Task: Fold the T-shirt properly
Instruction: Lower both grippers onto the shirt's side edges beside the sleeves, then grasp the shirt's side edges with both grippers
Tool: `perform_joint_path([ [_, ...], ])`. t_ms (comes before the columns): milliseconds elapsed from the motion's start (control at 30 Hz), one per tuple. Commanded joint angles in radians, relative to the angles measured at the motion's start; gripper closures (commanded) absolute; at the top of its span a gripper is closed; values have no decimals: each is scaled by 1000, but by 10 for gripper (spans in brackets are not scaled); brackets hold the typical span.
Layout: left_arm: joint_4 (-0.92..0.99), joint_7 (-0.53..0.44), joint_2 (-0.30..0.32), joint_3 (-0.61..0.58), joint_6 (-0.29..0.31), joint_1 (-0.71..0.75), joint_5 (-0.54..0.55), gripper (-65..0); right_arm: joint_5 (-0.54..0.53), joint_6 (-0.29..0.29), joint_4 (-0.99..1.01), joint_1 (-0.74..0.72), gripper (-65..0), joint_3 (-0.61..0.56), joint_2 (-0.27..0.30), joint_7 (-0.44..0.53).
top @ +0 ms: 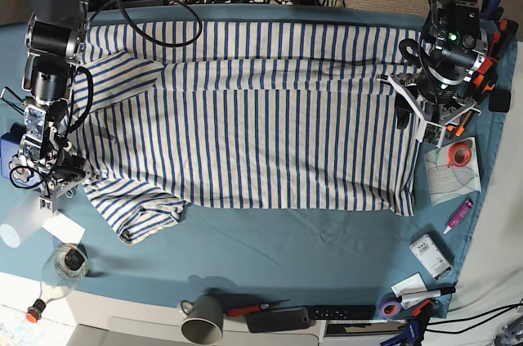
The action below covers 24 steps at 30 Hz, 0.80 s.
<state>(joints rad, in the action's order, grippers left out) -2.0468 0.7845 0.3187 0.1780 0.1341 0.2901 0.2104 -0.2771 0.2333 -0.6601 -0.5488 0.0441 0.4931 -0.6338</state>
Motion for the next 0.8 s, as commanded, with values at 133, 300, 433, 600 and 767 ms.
perform_joint_path([
  [133,-16,-22,8,6,-3,-5,2,-271,-4,13,-1,-23,-24,-1,0,-75],
  [300,-16,-23,8,6,-3,-8,3,-271,-22,14,-1,-36,0,-1,0,-143],
  [433,-16,-23,8,6,-3,-8,3,-271,-22,29,-1,-36,0,-1,0,-157],
  [600,-16,-23,8,6,-3,-8,3,-271,-22,127,-11,-35,0,-1,0,-164],
  [767,-16,-23,8,6,-3,-8,3,-271,-22,126,-88,-35,0,-1,1,-183],
])
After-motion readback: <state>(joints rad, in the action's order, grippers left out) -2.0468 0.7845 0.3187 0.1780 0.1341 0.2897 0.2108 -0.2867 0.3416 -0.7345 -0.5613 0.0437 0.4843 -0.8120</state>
